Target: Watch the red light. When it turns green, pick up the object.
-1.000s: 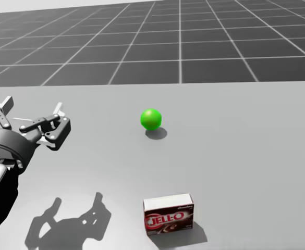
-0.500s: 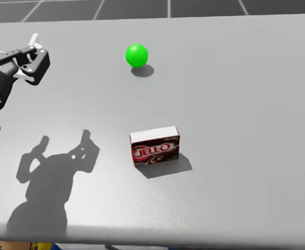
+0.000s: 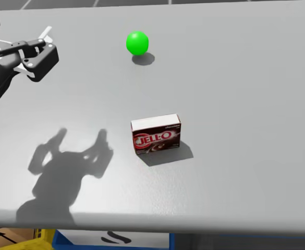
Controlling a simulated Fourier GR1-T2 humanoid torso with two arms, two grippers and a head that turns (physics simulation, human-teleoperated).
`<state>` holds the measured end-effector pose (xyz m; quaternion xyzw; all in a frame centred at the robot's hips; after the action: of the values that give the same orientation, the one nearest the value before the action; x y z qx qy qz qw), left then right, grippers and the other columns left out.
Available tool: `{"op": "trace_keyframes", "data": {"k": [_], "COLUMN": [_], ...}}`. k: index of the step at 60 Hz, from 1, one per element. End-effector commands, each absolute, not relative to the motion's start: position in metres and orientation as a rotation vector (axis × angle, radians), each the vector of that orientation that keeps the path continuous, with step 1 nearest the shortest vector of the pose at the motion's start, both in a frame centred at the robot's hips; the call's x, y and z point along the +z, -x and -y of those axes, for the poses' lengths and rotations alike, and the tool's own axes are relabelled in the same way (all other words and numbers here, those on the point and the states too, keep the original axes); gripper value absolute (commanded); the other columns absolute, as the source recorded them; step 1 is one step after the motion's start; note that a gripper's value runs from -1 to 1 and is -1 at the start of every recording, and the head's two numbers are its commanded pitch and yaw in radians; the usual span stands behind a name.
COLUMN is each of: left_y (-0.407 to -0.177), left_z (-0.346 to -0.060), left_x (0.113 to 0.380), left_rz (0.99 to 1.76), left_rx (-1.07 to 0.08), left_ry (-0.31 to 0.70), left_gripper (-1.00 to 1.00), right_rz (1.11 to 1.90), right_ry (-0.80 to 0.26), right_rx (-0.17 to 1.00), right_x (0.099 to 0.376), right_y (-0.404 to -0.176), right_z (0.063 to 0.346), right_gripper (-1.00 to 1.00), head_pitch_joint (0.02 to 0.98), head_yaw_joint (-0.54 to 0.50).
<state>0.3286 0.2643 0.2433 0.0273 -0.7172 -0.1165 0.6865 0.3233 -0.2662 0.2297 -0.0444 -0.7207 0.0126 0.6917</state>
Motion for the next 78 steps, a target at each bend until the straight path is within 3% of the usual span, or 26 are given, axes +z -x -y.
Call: {"op": "trace_keyframes", "data": {"k": [1,8,14,18,24,51,78], "left_y": [-0.305,-0.296,-0.292,-0.285,-0.277,-0.268,-0.287], "left_z": [-0.250,-0.253,-0.255,-0.258,-0.259,-0.230,-0.196], "left_x": [0.248,0.239,0.231,0.226,0.216,0.166,0.151], "left_rz": [1.576,1.561,1.565,1.526,1.478,1.285,1.176], "left_rx": [-0.423,-0.533,-0.582,-0.669,-0.770,-0.926,-0.986], "left_ry": [0.107,0.251,0.307,0.423,0.495,0.620,0.681], "left_gripper": [-1.00,-1.00,-1.00,-1.00,-1.00,-1.00,-1.00], "right_rz": [1.609,1.607,1.607,1.607,1.606,1.607,1.610], "right_ry": [0.099,0.097,0.095,0.093,0.092,0.069,0.064], "right_rx": [0.029,0.029,0.028,0.029,0.028,0.020,0.019], "right_x": [0.229,0.229,0.229,0.229,0.228,0.230,0.231], "right_y": [-0.323,-0.324,-0.324,-0.324,-0.324,-0.322,-0.321], "right_z": [0.265,0.265,0.264,0.264,0.264,0.263,0.262], "right_gripper": [-1.00,-1.00,-1.00,-1.00,-1.00,-1.00,-1.00], "head_pitch_joint": [0.879,0.884,0.887,0.889,0.889,0.896,0.897], "head_yaw_joint": [0.07,0.07,0.08,0.08,0.09,0.10,0.10]}}
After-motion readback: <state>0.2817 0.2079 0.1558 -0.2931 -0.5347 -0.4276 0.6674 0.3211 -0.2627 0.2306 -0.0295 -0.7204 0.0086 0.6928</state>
